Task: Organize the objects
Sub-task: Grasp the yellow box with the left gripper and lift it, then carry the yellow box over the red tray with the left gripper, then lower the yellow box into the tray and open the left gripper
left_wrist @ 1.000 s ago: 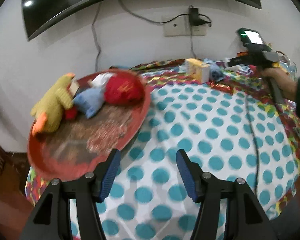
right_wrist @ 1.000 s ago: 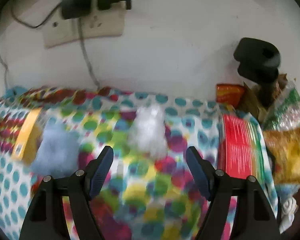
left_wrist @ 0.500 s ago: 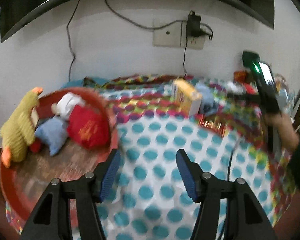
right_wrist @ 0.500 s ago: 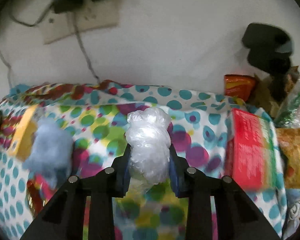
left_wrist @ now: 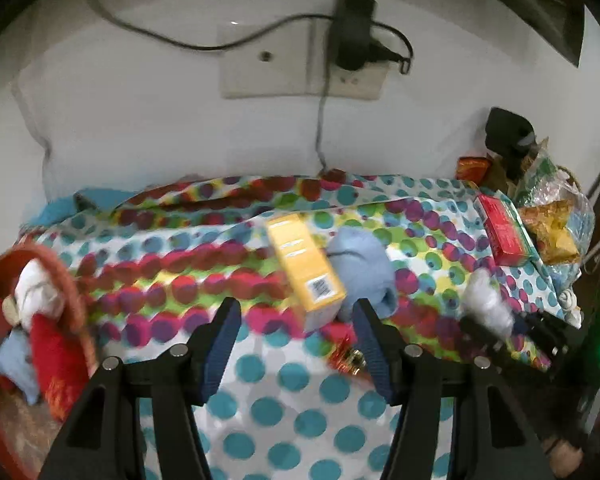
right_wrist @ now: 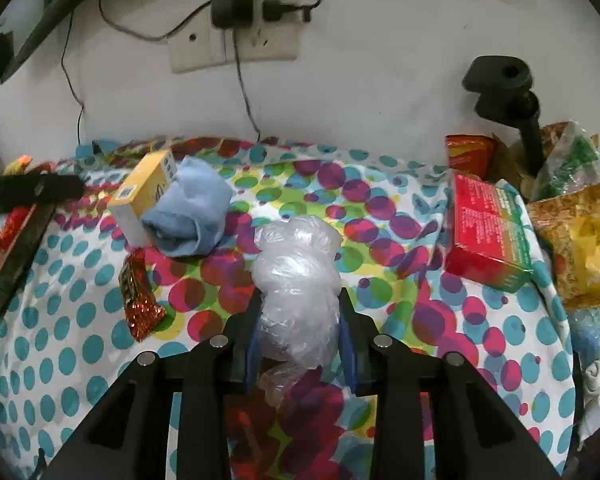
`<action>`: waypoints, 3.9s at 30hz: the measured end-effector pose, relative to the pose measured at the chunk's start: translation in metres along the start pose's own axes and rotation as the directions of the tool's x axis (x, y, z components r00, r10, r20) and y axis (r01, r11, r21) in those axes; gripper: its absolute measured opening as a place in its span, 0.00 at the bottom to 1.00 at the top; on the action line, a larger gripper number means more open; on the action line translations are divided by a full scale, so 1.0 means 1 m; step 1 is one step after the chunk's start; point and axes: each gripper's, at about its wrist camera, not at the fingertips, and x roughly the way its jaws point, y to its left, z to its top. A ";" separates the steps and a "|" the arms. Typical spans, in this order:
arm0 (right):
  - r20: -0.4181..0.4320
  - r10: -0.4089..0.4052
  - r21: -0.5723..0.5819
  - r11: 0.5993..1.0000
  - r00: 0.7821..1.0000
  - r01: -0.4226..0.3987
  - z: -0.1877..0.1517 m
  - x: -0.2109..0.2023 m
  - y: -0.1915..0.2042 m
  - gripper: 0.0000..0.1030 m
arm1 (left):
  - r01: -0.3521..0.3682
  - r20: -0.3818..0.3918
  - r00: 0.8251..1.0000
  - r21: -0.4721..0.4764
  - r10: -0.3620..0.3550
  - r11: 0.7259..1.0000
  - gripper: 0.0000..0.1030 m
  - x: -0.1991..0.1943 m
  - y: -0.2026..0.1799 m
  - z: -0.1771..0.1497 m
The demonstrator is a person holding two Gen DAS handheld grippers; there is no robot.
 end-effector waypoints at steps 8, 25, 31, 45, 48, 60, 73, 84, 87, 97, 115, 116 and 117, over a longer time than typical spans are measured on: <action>-0.060 0.034 0.011 0.999 0.998 -0.033 -0.001 0.010 -0.004 0.30 | -0.037 -0.133 0.991 -0.089 0.025 0.995 0.58 0.056 -0.004 0.031; -0.094 0.004 -0.019 1.000 0.996 -0.006 -0.001 0.016 0.001 0.32 | -0.160 -0.053 0.986 -0.086 0.156 0.983 0.28 0.073 0.007 -0.001; -0.094 0.014 -0.009 1.000 0.995 -0.015 0.001 0.016 0.000 0.32 | -0.188 -0.006 0.982 -0.026 0.188 0.982 0.28 0.055 -0.002 -0.024; -0.096 -0.002 -0.021 1.000 0.995 0.000 0.002 0.017 0.002 0.32 | -0.221 0.086 0.972 0.005 0.220 0.975 0.29 -0.004 0.007 -0.100; -0.096 -0.001 -0.021 1.000 0.995 -0.001 0.001 0.017 0.002 0.32 | -0.196 0.099 0.975 -0.019 0.197 0.980 0.29 -0.011 0.010 -0.107; -0.095 -0.004 -0.023 1.000 0.995 0.002 0.001 0.017 0.004 0.32 | -0.146 0.106 0.982 -0.090 0.156 0.985 0.29 -0.015 0.023 -0.115; -0.099 -0.019 -0.031 0.999 0.995 0.016 0.002 0.018 0.004 0.32 | -0.079 0.182 0.979 -0.077 0.092 0.994 0.29 -0.028 0.020 -0.122; -0.099 -0.025 -0.037 0.999 0.995 0.022 0.003 0.018 0.006 0.32 | -0.067 0.193 0.978 -0.071 0.079 0.995 0.29 -0.063 0.027 -0.133; -0.099 -0.030 -0.041 0.999 0.995 0.026 0.003 0.018 0.006 0.33 | -0.077 0.204 0.975 -0.074 0.090 0.994 0.29 -0.078 0.033 -0.135; -0.097 -0.036 -0.043 0.999 0.995 0.032 0.002 0.018 0.007 0.33 | -0.201 0.208 0.952 -0.135 0.226 0.970 0.29 -0.126 0.104 -0.145; -0.095 -0.046 -0.049 0.998 0.994 0.042 0.003 0.018 0.007 0.36 | -0.343 0.052 0.925 -0.312 0.376 0.886 0.29 -0.128 0.243 -0.172; -0.095 -0.047 -0.049 0.998 0.994 0.043 0.003 0.018 0.007 0.36 | -0.357 0.045 0.920 -0.311 0.389 0.881 0.29 -0.127 0.247 -0.173; -0.095 -0.046 -0.049 0.998 0.994 0.041 0.003 0.018 0.008 0.36 | -0.359 0.041 0.920 -0.311 0.389 0.880 0.30 -0.126 0.250 -0.174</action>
